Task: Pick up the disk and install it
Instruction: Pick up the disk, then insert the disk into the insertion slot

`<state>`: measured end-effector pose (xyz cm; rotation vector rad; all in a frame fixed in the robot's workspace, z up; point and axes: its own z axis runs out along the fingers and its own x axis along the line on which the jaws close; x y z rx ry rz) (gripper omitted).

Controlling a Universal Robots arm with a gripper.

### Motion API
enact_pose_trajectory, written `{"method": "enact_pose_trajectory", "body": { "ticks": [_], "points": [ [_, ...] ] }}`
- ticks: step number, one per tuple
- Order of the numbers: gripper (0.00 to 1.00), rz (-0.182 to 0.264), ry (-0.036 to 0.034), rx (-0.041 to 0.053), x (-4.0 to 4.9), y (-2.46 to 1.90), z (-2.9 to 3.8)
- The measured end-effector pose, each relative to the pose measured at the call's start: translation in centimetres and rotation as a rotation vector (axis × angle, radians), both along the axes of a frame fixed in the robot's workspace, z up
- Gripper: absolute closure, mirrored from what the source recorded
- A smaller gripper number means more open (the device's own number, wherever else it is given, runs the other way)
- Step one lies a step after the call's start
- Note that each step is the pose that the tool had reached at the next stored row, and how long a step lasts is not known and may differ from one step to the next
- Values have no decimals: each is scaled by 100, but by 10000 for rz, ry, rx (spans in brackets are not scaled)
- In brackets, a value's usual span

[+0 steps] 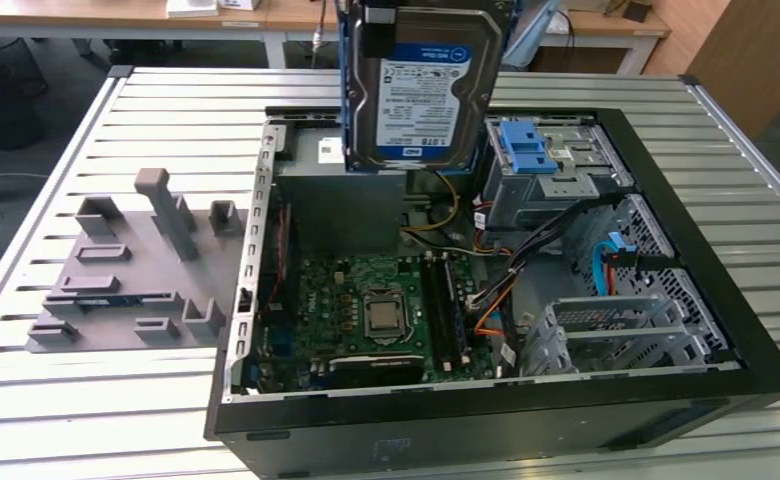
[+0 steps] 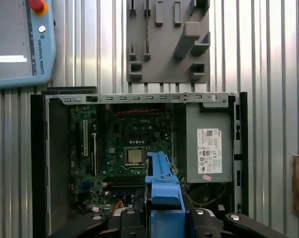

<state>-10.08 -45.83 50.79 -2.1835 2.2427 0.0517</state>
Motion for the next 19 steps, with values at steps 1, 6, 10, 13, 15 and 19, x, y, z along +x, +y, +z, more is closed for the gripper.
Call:
{"method": "enact_pose_trajectory", "body": {
  "ticks": [1, 6, 10, 13, 15, 19],
  "points": [
    [64, 0, 1, 1, 28, -6, 0],
    [64, 0, 10, 1, 176, -32, 0],
    [64, 0, 17, 2, 300, -45, -1],
    [64, -1, 18, 2, 310, -46, 0],
    [64, -1, 18, 2, 310, -46, 0],
    [64, 0, 14, 2, 320, -46, -1]
  ]
}}
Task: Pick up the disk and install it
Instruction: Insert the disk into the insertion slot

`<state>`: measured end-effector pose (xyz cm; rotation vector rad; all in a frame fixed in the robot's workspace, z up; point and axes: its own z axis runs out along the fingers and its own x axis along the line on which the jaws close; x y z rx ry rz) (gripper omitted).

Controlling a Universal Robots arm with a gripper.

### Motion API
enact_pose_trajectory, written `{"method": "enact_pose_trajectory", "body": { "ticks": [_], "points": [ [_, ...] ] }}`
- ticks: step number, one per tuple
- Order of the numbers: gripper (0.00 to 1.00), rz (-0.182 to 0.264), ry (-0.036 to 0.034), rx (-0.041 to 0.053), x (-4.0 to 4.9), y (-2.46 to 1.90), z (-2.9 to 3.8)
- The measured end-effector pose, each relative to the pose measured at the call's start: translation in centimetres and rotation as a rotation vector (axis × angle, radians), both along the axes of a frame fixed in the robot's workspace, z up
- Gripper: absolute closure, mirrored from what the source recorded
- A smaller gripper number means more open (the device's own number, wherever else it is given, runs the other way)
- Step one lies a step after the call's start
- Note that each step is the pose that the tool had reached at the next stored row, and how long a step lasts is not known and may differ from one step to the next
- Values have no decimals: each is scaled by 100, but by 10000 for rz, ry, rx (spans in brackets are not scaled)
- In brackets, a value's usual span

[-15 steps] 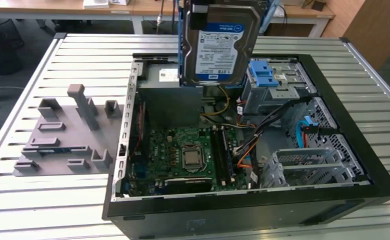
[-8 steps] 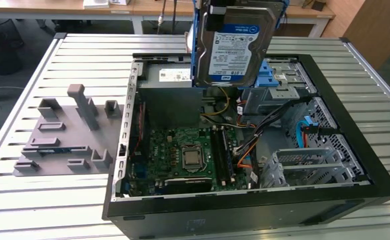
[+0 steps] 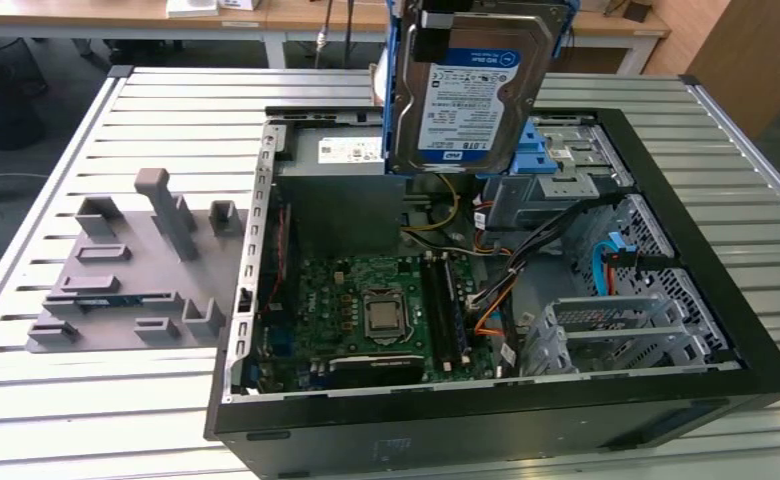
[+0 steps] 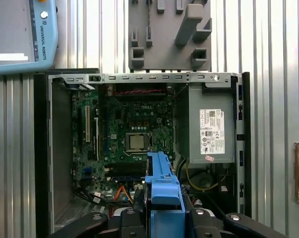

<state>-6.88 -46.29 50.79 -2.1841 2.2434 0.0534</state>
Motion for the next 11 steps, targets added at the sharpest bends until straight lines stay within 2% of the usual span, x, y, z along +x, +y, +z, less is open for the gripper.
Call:
{"method": "enact_pose_trajectory", "body": {
  "ticks": [9, 11],
  "points": [
    [64, 1, -72, -3, -6, -4, -21],
    [64, 0, -75, -6, -6, -31, -31]
  ]
}}
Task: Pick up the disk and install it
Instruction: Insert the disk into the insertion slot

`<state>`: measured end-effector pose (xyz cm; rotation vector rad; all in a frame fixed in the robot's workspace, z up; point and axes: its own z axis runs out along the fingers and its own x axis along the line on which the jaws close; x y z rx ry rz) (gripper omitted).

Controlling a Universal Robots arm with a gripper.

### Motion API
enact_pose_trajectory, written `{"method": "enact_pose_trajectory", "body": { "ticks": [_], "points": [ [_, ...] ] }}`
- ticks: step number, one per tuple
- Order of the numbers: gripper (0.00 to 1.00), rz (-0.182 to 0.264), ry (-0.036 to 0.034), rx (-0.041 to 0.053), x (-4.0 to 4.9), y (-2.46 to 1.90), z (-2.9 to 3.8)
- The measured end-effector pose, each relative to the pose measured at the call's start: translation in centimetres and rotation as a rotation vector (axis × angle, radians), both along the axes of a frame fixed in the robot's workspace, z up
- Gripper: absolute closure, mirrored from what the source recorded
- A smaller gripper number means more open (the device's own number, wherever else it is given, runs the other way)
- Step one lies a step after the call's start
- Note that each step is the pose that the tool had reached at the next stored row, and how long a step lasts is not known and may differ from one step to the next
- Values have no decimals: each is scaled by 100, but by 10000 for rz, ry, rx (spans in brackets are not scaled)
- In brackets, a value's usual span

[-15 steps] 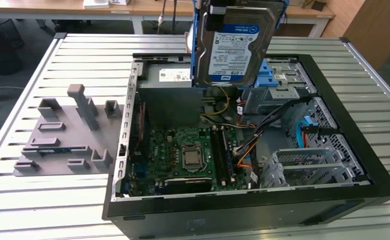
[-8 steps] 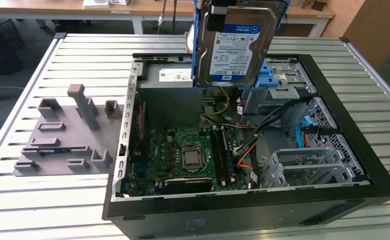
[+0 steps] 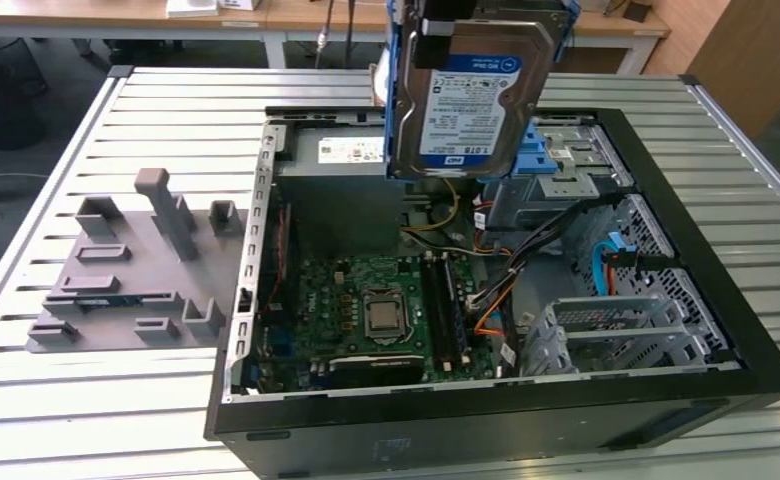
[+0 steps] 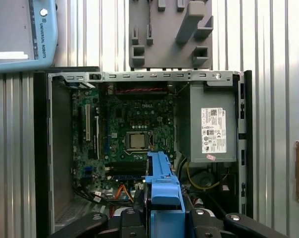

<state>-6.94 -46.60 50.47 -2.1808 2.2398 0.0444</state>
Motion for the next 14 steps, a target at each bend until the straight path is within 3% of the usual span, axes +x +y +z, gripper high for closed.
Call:
{"method": "enact_pose_trajectory", "body": {
  "ticks": [7, 10, 14],
  "points": [
    [64, 1, -77, 2, 0, -155, -26],
    [64, 24, -137, 3, -1, -178, -40],
    [64, 40, -142, 0, 0, -195, -63]
  ]
}}
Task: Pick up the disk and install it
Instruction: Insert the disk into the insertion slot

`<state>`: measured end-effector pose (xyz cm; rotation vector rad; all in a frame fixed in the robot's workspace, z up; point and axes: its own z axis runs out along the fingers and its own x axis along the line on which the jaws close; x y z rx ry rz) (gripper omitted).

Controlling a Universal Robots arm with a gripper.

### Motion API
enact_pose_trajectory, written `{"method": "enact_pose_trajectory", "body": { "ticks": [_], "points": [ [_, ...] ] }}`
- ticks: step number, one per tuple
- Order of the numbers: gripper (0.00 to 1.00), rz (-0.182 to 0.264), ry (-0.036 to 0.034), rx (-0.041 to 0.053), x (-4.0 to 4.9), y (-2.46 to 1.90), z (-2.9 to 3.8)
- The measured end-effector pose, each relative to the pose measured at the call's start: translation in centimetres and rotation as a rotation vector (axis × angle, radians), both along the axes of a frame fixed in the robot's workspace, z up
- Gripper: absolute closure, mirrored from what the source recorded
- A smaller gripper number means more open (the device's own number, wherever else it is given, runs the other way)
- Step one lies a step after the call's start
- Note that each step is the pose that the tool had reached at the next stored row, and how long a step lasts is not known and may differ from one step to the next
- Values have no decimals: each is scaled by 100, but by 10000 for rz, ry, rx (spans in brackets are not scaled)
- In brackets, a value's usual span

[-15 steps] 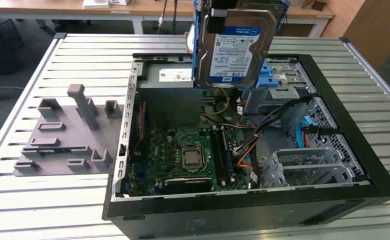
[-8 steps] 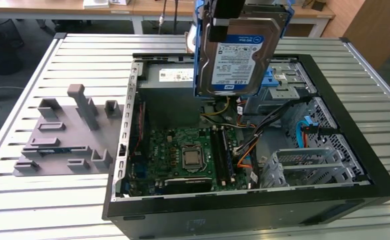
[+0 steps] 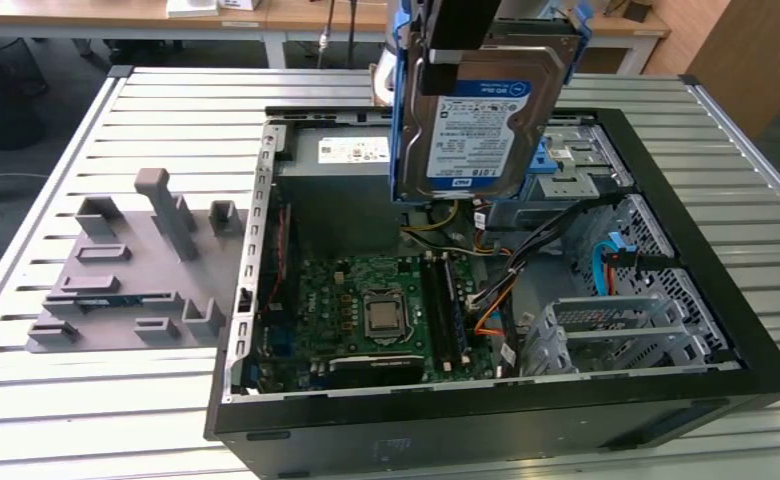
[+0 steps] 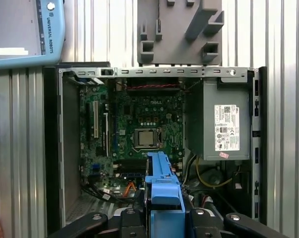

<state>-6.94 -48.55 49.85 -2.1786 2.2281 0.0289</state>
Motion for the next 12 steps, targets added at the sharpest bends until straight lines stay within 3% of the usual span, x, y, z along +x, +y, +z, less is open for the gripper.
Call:
{"method": "enact_pose_trajectory", "body": {
  "ticks": [12],
  "points": [
    [64, -2, -1, 1, -1, -217, -38]
  ]
}}
